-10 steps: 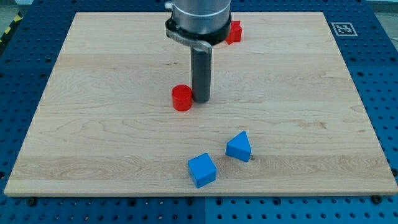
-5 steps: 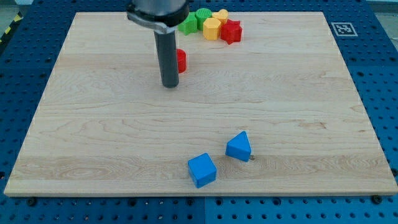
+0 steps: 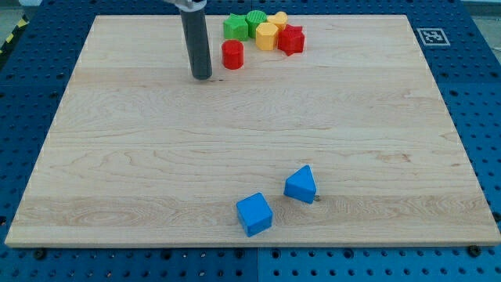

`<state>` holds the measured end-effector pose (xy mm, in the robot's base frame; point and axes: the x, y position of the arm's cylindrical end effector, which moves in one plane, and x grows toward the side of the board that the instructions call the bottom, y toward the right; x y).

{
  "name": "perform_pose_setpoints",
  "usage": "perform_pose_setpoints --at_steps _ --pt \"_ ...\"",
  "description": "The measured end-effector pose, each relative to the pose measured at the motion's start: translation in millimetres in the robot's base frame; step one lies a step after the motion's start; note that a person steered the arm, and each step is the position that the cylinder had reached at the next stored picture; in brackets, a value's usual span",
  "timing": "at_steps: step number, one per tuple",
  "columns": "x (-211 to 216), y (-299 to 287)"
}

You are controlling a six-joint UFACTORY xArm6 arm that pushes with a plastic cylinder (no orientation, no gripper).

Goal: Move the red circle into the bottom left side of the yellow hexagon

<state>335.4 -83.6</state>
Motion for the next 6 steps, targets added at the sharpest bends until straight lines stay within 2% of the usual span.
perform_pose_setpoints --at_steps 2,4,6 --pt "-14.2 53.6" --pt "-2.4 58.9" --pt "-33.8 58.6"
